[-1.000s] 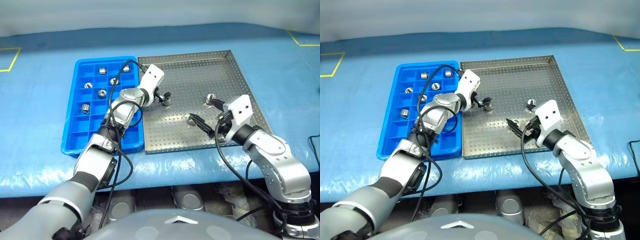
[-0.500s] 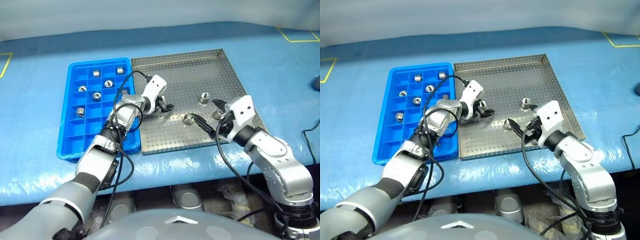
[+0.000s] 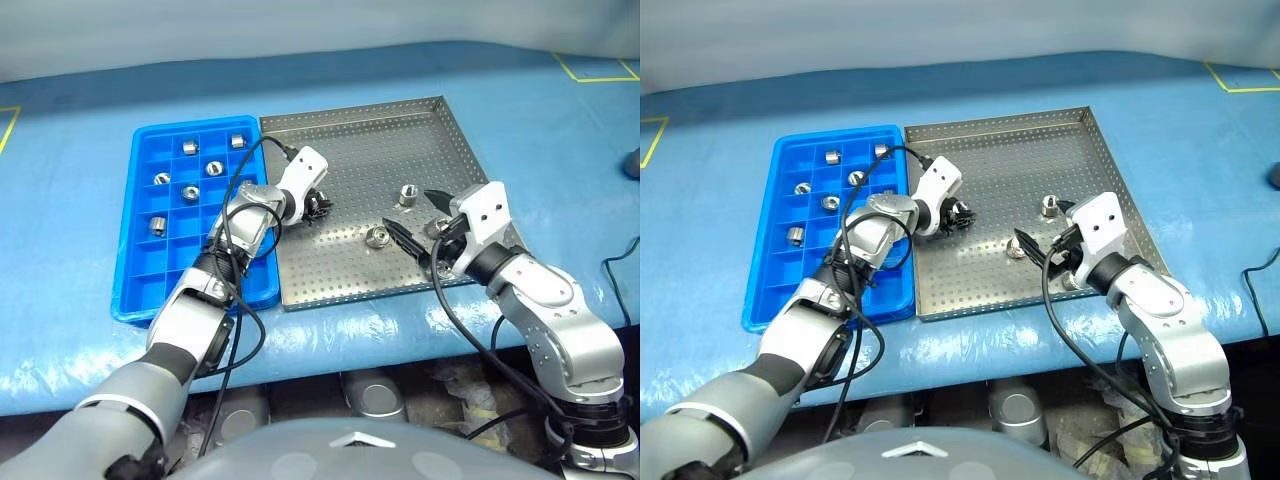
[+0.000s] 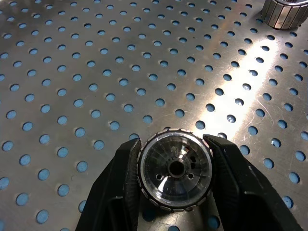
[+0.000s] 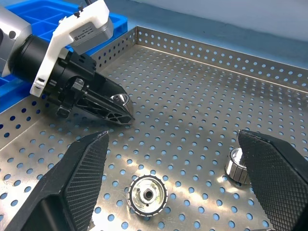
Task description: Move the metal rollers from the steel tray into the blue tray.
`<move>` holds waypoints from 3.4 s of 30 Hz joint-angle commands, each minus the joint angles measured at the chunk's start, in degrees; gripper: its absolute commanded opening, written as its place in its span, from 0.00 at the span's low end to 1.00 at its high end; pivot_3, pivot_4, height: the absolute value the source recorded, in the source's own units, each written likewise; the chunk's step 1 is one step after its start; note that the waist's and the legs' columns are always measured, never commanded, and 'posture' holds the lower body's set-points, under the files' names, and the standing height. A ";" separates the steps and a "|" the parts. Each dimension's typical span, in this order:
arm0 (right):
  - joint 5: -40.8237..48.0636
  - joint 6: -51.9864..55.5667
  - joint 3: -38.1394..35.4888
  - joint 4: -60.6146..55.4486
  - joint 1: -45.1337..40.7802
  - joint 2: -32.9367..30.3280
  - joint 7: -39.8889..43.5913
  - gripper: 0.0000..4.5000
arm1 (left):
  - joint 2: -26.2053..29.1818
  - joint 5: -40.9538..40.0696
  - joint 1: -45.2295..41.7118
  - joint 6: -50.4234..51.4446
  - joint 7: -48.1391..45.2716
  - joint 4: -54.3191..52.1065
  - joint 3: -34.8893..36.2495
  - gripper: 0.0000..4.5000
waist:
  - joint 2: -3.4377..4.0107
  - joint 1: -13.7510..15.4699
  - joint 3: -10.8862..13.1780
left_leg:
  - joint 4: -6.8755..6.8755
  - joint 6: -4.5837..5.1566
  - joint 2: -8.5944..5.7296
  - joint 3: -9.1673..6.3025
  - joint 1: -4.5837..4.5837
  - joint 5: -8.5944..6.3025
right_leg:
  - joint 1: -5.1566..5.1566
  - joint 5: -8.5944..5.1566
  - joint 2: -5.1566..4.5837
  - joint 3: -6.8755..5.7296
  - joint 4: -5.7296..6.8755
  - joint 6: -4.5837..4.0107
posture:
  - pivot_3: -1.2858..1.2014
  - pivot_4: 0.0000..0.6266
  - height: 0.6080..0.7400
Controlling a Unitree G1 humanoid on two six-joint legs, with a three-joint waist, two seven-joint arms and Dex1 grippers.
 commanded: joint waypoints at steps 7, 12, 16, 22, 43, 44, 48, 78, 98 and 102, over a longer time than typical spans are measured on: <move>-0.50 -0.45 2.21 0.20 -2.29 0.69 0.88 1.00 | 2.70 -11.59 2.07 3.65 -4.92 -19.18 8.45 0.40 | 0.01 0.30 0.01 | 0.01 0.00 0.02 -0.01 -0.09 0.00 | -0.08 0.00 0.01 -0.01 0.01 0.00 | 0.46 0.24 1.00; 2.81 -0.06 4.05 0.07 -3.01 0.12 5.90 1.00 | 17.14 -13.54 8.78 12.93 -9.01 -38.15 8.20 0.40 | 0.03 -0.08 0.03 | -0.07 -0.01 0.14 0.00 0.01 0.00 | -0.08 -0.01 0.08 0.02 0.06 -0.02 | 0.48 0.24 1.00; 6.59 -1.62 6.02 -1.88 -3.37 -0.03 11.64 1.00 | 28.39 -17.12 15.82 22.82 -9.91 -52.91 10.19 0.40 | 0.00 0.59 0.08 | -0.12 -0.01 0.17 -0.03 0.09 0.01 | -0.07 -0.08 0.09 -0.03 0.16 -0.14 | 0.50 0.24 1.00; 10.49 -1.56 9.55 -2.38 -5.85 0.88 16.62 1.00 | 37.72 -26.66 25.70 36.66 -10.25 -70.95 21.67 0.40 | -0.29 3.89 0.24 | -0.08 -0.01 0.17 -0.03 0.07 0.00 | -0.06 -0.10 0.05 -0.11 0.13 -0.17 | 0.53 0.24 1.00; 9.61 -2.13 16.03 2.66 -11.98 3.04 19.59 1.00 | 41.15 -24.40 50.11 39.23 2.70 -75.01 31.78 0.47 | -0.37 9.37 0.28 | -0.22 -0.02 0.22 -0.14 0.17 -0.01 | -0.04 -0.41 0.00 -0.35 0.14 -0.74 | 0.58 0.24 1.00; 9.53 -2.17 15.97 2.61 -11.94 3.03 19.41 1.00 | 40.54 -24.09 49.71 38.51 3.34 -74.18 31.48 0.55 | -0.38 9.36 0.28 | -0.22 -0.02 0.22 -0.14 0.17 -0.01 | -0.04 -0.41 0.00 -0.35 0.14 -0.74 | 0.57 0.24 1.00; 9.12 -2.36 15.57 2.38 -11.59 2.96 18.41 1.00 | 36.57 -24.48 46.59 37.07 5.87 -72.30 32.01 0.82 | -0.38 9.35 0.27 | -0.21 -0.02 0.21 -0.13 0.18 -0.01 | -0.04 -0.41 0.00 -0.35 0.15 -0.75 | 0.57 0.24 1.00; -3.14 7.46 -4.69 -12.55 10.08 -3.33 -3.31 1.00 | 2.36 -11.21 1.61 -4.46 -14.95 -14.78 -15.79 0.99 | -0.13 2.08 0.01 | -0.03 0.09 0.08 0.04 0.01 -0.07 | -0.03 -0.17 0.02 -0.09 0.02 -0.28 | 0.41 0.24 1.00; -2.97 8.86 -3.62 -14.92 10.45 -1.21 -5.25 1.00 | -1.77 0.43 0.59 -10.04 -12.08 -0.18 -15.39 0.91 | -0.12 -5.66 0.00 | 0.15 0.10 0.02 0.09 -0.01 -0.07 | 0.03 -0.07 -0.02 0.05 0.02 0.01 | 0.40 0.24 1.00; -2.47 8.66 -2.48 -14.41 8.96 -1.36 -4.22 1.00 | -1.18 1.52 0.94 -10.03 -12.01 -0.93 -15.02 0.64 | -0.12 -5.94 0.01 | 0.16 0.10 0.02 0.09 0.00 -0.07 | 0.03 -0.04 -0.01 0.08 0.03 0.06 | 0.41 0.24 1.00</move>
